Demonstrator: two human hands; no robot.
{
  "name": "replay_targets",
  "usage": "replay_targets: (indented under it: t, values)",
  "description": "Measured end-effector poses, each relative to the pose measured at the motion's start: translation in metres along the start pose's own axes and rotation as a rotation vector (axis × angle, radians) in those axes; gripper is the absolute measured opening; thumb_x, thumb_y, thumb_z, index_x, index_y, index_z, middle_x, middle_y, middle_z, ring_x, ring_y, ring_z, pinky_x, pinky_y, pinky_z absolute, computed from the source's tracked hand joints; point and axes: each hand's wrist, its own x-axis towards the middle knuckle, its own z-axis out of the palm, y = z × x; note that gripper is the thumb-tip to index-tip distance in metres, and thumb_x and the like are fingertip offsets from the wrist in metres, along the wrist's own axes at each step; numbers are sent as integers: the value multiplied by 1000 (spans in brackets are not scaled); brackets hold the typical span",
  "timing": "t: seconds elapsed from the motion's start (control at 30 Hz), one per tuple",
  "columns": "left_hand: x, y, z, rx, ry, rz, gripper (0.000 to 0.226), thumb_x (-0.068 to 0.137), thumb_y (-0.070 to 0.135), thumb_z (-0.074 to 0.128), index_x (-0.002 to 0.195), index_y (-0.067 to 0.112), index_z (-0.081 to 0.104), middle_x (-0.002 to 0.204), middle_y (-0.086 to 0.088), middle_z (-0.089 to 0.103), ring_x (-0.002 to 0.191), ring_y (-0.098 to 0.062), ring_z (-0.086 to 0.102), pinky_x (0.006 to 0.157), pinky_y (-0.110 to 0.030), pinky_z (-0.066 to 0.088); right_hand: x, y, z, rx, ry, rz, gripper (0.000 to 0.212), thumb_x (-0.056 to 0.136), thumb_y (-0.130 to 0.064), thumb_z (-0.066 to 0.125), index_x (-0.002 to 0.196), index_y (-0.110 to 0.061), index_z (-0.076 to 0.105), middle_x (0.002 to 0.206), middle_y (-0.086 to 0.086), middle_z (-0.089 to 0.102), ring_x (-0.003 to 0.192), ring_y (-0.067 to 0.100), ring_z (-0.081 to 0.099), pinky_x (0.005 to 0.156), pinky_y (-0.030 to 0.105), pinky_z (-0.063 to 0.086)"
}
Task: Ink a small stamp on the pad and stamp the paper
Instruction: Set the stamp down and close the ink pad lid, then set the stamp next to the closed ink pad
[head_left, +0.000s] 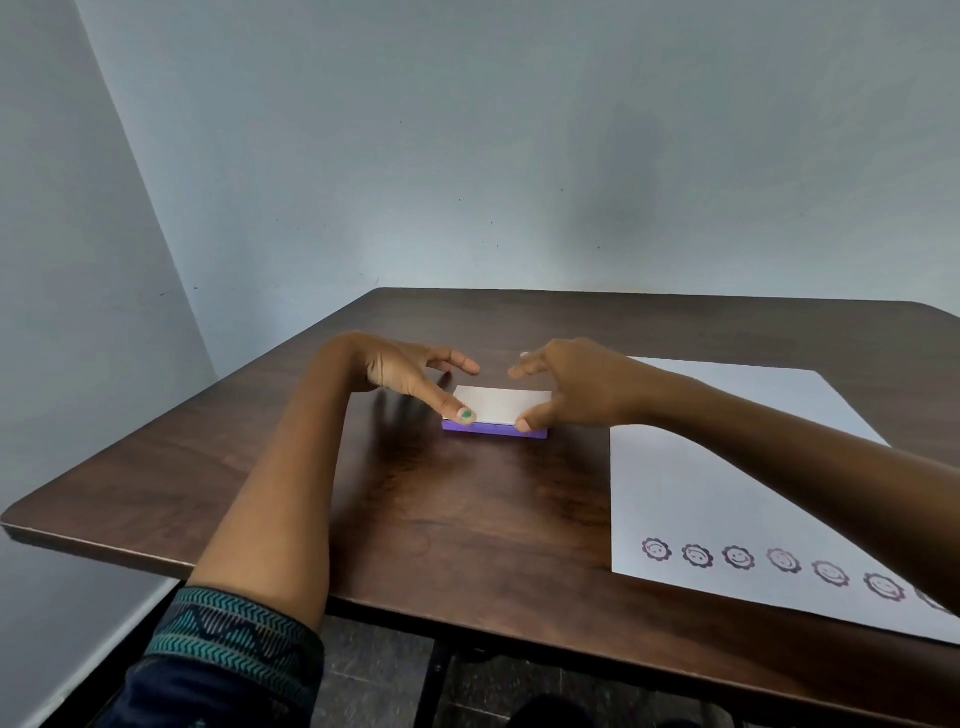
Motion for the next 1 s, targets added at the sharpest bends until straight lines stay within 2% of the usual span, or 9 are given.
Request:
replay_targets:
  t: [0.13, 0.23, 0.33, 0.37, 0.47, 0.57, 0.63, 0.77, 1.0]
  values:
    - [4, 16, 12, -107, 44, 79, 75, 77, 52, 62, 142, 24, 37, 147, 5, 37, 129, -6, 33, 104, -22, 22, -8, 6, 2, 9, 166, -34, 51, 83, -34, 64, 129, -15, 54, 137, 5, 54, 124, 21, 49, 103, 32, 38]
    - [15, 25, 22, -132, 168, 95, 54, 90, 48, 48, 135, 21, 46, 138, 1, 49, 128, -14, 42, 103, -24, 27, -9, 10, -1, -17, 330, -133, 34, 86, -27, 57, 117, -13, 63, 122, 9, 66, 110, 25, 59, 97, 36, 45]
    - [31, 29, 28, -102, 270, 100, 46, 97, 46, 36, 131, 18, 49, 135, -10, 51, 115, -14, 45, 91, -24, 36, 5, 22, -15, -117, 428, -215, 29, 87, -25, 53, 109, -13, 66, 114, 8, 69, 106, 25, 60, 93, 38, 46]
    - [39, 28, 28, -89, 290, 114, 46, 98, 44, 34, 131, 17, 49, 135, -10, 51, 114, -13, 45, 91, -25, 36, 13, 27, -20, -121, 438, -242, 27, 86, -24, 52, 106, -13, 67, 111, 7, 69, 104, 25, 60, 91, 38, 47]
    - [61, 23, 12, -60, 325, 145, 45, 98, 42, 34, 136, 20, 45, 141, 2, 47, 127, -10, 41, 111, -32, 28, 46, 44, -33, -92, 406, -330, 23, 84, -22, 55, 97, -11, 71, 101, 7, 72, 93, 22, 64, 87, 35, 48]
    - [80, 17, 2, -30, 379, 124, 43, 98, 38, 34, 137, 22, 43, 139, 5, 46, 126, -9, 41, 107, -28, 27, 83, 59, -38, -71, 359, -384, 24, 84, -22, 54, 96, -9, 72, 95, 5, 72, 85, 15, 65, 77, 21, 46]
    - [85, 11, 10, -110, 426, 131, 43, 98, 35, 35, 139, 22, 40, 139, 7, 45, 126, -7, 41, 103, -23, 27, 100, 69, -36, -53, 343, -368, 27, 86, -22, 52, 100, -9, 70, 99, 5, 72, 88, 15, 64, 77, 20, 45]
    - [71, 0, 26, -353, 491, 180, 50, 96, 38, 37, 143, 21, 35, 145, 10, 39, 130, 4, 36, 108, -16, 26, 116, 77, -27, 11, 298, -266, 34, 89, -27, 47, 115, -12, 62, 120, 5, 65, 110, 20, 58, 95, 33, 44]
    - [54, 5, 34, -776, 698, 76, 35, 94, 38, 40, 126, 30, 51, 134, 5, 55, 126, -10, 49, 110, -34, 35, 99, 61, -33, 65, 202, -32, 44, 93, -29, 42, 133, -11, 48, 144, 9, 47, 132, 25, 40, 104, 38, 31]
